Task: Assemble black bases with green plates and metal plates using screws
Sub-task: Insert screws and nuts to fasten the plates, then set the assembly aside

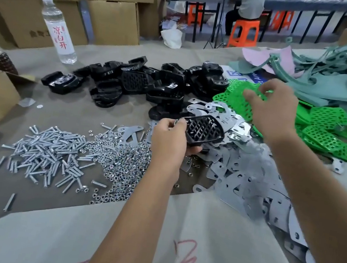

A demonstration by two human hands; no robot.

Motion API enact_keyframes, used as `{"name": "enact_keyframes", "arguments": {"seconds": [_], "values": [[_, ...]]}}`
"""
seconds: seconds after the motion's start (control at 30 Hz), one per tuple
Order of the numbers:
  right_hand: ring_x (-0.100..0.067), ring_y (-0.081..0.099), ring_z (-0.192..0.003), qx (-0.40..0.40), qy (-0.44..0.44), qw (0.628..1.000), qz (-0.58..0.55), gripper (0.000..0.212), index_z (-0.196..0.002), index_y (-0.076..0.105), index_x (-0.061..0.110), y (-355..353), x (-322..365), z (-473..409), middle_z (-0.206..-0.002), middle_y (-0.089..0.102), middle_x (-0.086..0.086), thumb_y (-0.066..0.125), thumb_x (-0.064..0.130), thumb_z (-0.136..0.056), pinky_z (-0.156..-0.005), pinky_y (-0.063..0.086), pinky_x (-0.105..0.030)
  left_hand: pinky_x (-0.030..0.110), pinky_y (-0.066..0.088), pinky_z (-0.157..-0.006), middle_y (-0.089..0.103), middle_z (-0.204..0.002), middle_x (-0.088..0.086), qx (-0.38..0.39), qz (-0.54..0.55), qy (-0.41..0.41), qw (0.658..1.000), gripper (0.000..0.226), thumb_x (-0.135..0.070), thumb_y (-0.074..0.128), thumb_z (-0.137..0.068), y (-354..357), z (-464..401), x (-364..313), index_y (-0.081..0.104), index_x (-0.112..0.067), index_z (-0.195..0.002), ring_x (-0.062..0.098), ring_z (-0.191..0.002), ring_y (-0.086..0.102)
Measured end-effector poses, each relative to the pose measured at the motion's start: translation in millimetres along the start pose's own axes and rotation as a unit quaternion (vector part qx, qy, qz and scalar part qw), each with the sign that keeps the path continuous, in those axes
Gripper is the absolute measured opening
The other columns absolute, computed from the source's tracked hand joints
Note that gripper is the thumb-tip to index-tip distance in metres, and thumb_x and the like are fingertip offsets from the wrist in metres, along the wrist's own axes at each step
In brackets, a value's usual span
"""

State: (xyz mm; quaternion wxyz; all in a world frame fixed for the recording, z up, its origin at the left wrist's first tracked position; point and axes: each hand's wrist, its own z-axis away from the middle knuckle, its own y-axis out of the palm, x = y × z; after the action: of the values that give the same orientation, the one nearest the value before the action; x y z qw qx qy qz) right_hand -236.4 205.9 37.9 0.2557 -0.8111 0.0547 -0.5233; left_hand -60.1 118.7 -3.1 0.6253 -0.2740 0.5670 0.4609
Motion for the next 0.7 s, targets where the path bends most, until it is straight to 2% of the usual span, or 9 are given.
{"name": "enact_keyframes", "arguments": {"seconds": [0.03, 0.07, 0.13, 0.2, 0.3, 0.37, 0.47, 0.57, 0.7], "values": [[-0.023, 0.068, -0.074, 0.009, 0.025, 0.990, -0.136, 0.027, -0.107, 0.062, 0.009, 4, 14, 16, -0.099, 0.061, 0.001, 0.073, 0.030, -0.097, -0.065, 0.061, -0.036, 0.035, 0.062, -0.053, 0.070, -0.096, 0.017, -0.013, -0.003, 0.007, 1.000, 0.017, -0.021, 0.056, -0.105, -9, 1, -1, 0.057, -0.006, -0.097, 0.024, -0.051, 0.070], [-0.022, 0.068, -0.059, 0.039, 0.046, 0.968, -0.244, 0.023, -0.105, 0.059, 0.010, 10, 26, 32, -0.095, 0.063, -0.004, 0.070, 0.028, -0.099, -0.050, 0.059, -0.033, 0.035, 0.061, -0.052, 0.070, -0.093, 0.015, -0.028, -0.006, 0.015, 0.999, 0.017, -0.021, 0.057, -0.104, -18, 2, -1, 0.058, -0.007, -0.095, 0.022, -0.050, 0.069], [-0.019, 0.058, -0.040, 0.124, 0.051, 0.938, -0.319, 0.017, -0.098, 0.055, 0.015, 30, 44, 68, -0.083, 0.065, -0.011, 0.066, 0.027, -0.102, -0.035, 0.045, -0.025, 0.034, 0.059, -0.049, 0.069, -0.084, 0.010, -0.060, -0.015, 0.037, 0.997, 0.017, -0.018, 0.057, -0.104, -42, 5, -1, 0.060, -0.007, -0.091, 0.016, -0.048, 0.067], [-0.015, 0.053, -0.041, 0.213, 0.024, 0.927, -0.309, 0.014, -0.095, 0.056, 0.020, 52, 55, 101, -0.080, 0.066, -0.009, 0.067, 0.023, -0.101, -0.036, 0.039, -0.022, 0.031, 0.056, -0.046, 0.069, -0.083, 0.009, -0.087, -0.027, 0.052, 0.994, 0.018, -0.016, 0.057, -0.103, -70, 8, 1, 0.065, -0.006, -0.091, 0.014, -0.052, 0.068], [-0.008, 0.051, -0.045, 0.300, 0.005, 0.901, -0.312, 0.014, -0.105, 0.060, 0.019, 77, 57, 134, -0.087, 0.068, -0.012, 0.069, 0.011, -0.098, -0.040, 0.040, -0.020, 0.028, 0.053, -0.043, 0.072, -0.089, 0.013, -0.106, -0.037, 0.065, 0.992, 0.019, -0.013, 0.055, -0.103, -107, 12, 2, 0.068, -0.001, -0.096, 0.020, -0.059, 0.070], [-0.008, 0.052, -0.053, 0.317, 0.013, 0.894, -0.316, 0.017, -0.112, 0.061, 0.015, 87, 51, 148, -0.091, 0.068, -0.012, 0.069, 0.008, -0.098, -0.044, 0.040, -0.020, 0.027, 0.052, -0.041, 0.074, -0.086, 0.011, -0.111, -0.033, 0.083, 0.990, 0.020, -0.012, 0.054, -0.104, -124, 16, 3, 0.068, -0.004, -0.092, 0.021, -0.059, 0.072], [-0.015, 0.057, -0.067, 0.326, -0.001, 0.898, -0.294, 0.022, -0.116, 0.062, 0.015, 93, 41, 156, -0.095, 0.071, -0.012, 0.070, 0.009, -0.097, -0.049, 0.043, -0.026, 0.028, 0.052, -0.040, 0.072, -0.076, 0.005, -0.096, -0.034, 0.115, 0.988, 0.019, -0.012, 0.054, -0.104, -133, 21, 5, 0.065, -0.004, -0.090, 0.021, -0.060, 0.072], [-0.011, 0.053, -0.061, 0.325, -0.026, 0.894, -0.306, 0.020, -0.115, 0.063, 0.016, 92, 37, 153, -0.097, 0.070, -0.018, 0.070, 0.009, -0.098, -0.048, 0.042, -0.023, 0.028, 0.052, -0.040, 0.073, -0.074, 0.001, -0.084, -0.028, 0.128, 0.988, 0.021, -0.012, 0.053, -0.105, -131, 21, 5, 0.065, 0.001, -0.094, 0.020, -0.063, 0.073], [-0.009, 0.057, -0.063, 0.344, -0.041, 0.882, -0.319, 0.020, -0.113, 0.064, 0.020, 93, 35, 148, -0.090, 0.070, -0.007, 0.069, 0.009, -0.098, -0.047, 0.042, -0.019, 0.027, 0.049, -0.039, 0.070, -0.084, 0.011, -0.083, -0.028, 0.140, 0.986, 0.021, -0.014, 0.052, -0.105, -128, 17, 4, 0.065, -0.002, -0.094, 0.015, -0.061, 0.069]]}}
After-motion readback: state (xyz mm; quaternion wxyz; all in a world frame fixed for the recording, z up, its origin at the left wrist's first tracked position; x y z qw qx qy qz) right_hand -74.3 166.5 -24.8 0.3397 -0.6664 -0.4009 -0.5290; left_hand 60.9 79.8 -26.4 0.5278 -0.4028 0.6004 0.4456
